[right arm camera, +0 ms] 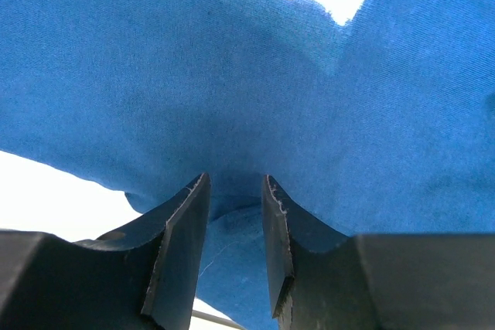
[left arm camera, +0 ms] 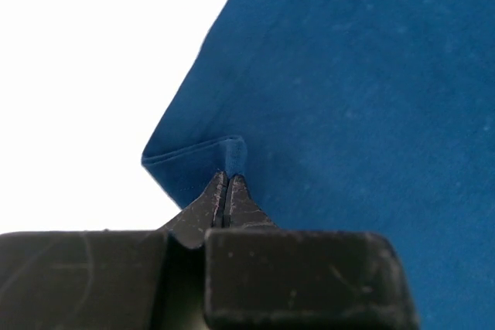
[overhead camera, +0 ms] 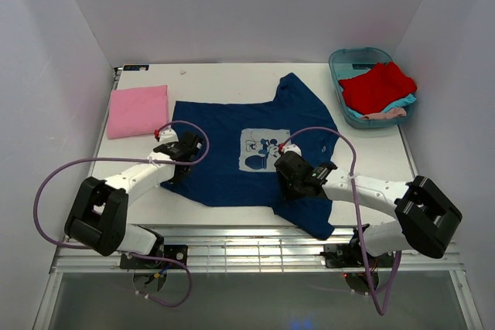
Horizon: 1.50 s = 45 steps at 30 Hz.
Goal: Fold and stack the t-shirts
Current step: Flatten out the tshirt
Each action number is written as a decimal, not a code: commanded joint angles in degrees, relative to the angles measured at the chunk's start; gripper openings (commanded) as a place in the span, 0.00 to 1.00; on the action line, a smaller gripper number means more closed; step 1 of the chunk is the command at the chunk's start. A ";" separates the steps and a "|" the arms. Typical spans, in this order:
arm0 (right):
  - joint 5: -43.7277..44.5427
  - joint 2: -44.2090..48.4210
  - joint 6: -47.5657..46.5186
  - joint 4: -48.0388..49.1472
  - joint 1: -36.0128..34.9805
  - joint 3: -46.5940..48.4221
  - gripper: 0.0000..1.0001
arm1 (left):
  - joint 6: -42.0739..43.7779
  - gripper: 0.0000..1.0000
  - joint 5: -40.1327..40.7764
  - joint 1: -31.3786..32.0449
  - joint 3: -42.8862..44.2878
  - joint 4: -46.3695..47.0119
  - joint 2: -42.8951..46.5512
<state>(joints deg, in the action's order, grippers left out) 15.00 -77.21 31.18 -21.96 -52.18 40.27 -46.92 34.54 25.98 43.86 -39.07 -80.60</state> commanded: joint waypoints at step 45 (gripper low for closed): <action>3.27 4.96 -0.42 -5.81 0.07 2.18 0.15 | -13.12 0.32 -1.85 2.15 12.57 -16.31 1.06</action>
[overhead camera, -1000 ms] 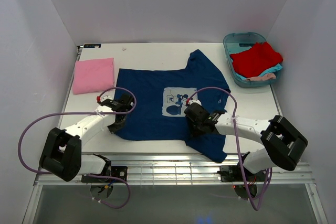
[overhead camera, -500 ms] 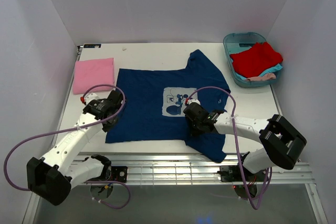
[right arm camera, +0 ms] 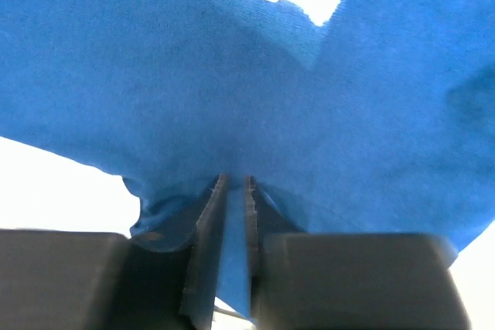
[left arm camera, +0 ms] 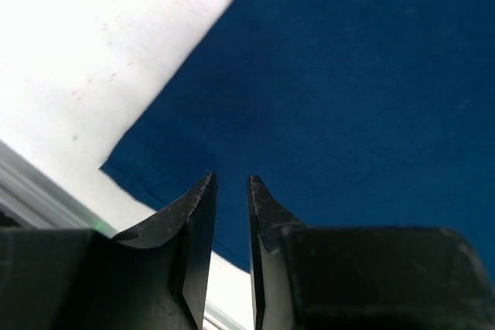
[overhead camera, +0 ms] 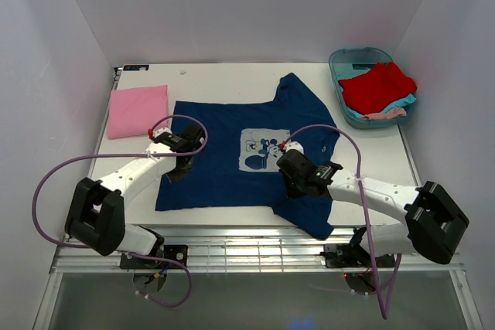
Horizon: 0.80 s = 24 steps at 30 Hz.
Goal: Fold and stack the t-shirts
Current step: Flatten out the tshirt
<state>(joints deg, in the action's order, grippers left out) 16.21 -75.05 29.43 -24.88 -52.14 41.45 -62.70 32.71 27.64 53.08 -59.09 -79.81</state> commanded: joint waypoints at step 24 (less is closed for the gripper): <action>-1.97 2.80 5.11 1.51 0.11 -7.53 0.32 | 6.01 0.36 -2.56 0.93 2.73 7.23 -1.49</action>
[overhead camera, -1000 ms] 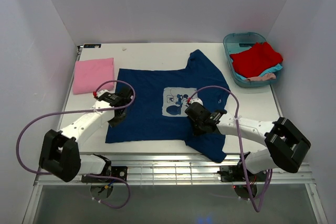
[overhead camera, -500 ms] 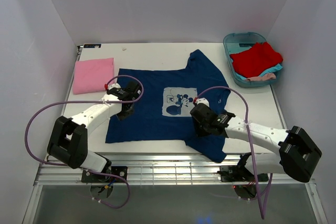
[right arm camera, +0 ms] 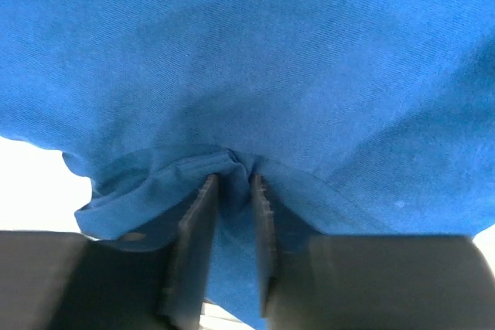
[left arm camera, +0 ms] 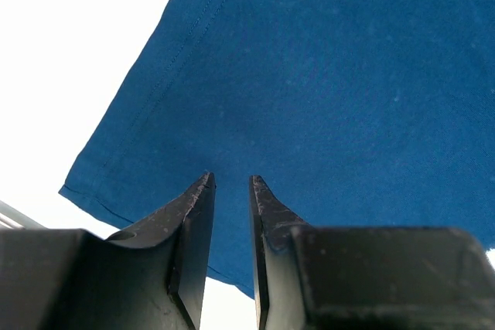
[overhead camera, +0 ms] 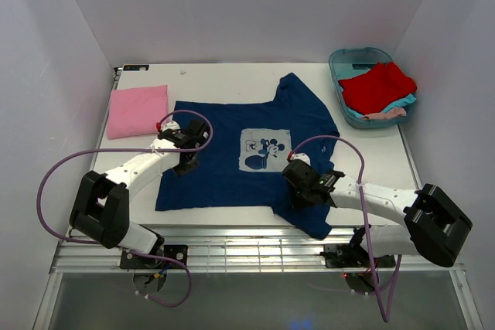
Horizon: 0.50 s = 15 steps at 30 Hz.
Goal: Fold and stack the t-shirts
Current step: Flatten out the tshirt
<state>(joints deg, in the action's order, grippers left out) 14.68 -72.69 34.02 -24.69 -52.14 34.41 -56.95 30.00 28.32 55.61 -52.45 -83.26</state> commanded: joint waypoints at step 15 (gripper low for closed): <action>0.53 2.11 -0.45 -3.44 0.02 3.47 0.22 | 0.43 0.35 -1.26 0.25 -1.12 1.73 1.18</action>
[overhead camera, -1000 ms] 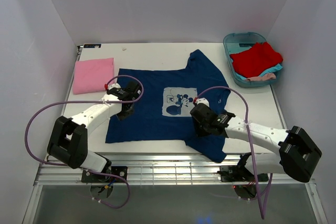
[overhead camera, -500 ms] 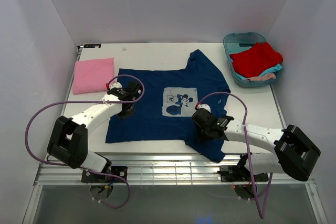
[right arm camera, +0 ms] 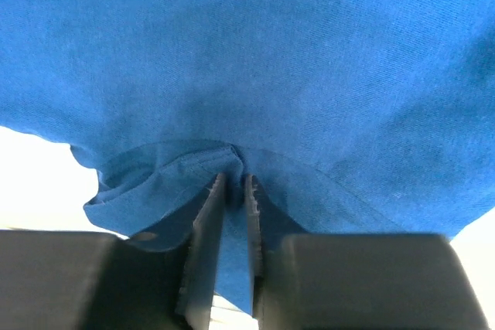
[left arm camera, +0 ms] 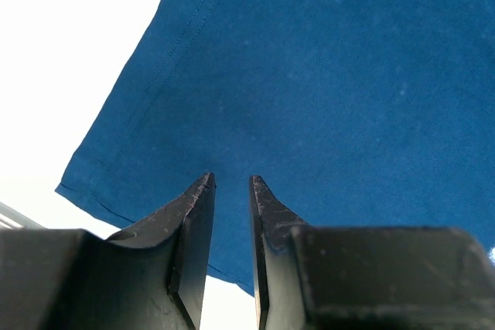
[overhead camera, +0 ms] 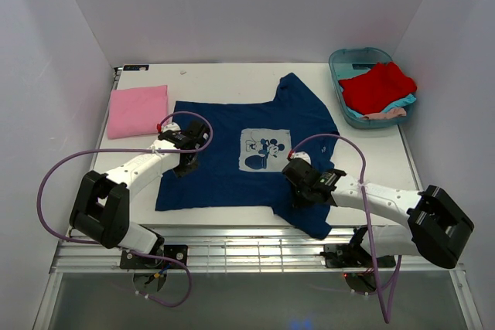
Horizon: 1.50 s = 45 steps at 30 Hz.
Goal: Fold and stack the t-shirts
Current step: Flatten out the tshirt
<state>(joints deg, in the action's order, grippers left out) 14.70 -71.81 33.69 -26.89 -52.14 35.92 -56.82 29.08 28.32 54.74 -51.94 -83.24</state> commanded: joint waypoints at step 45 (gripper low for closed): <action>-19.04 21.28 3.92 -17.99 -14.31 1.77 0.44 | 3.90 0.35 -1.40 0.25 -1.57 7.03 -4.47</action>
<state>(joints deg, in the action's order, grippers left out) -11.84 -50.48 37.19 -40.27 -66.32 32.88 -53.93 27.20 28.36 52.01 -47.24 -86.96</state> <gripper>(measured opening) 0.438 0.349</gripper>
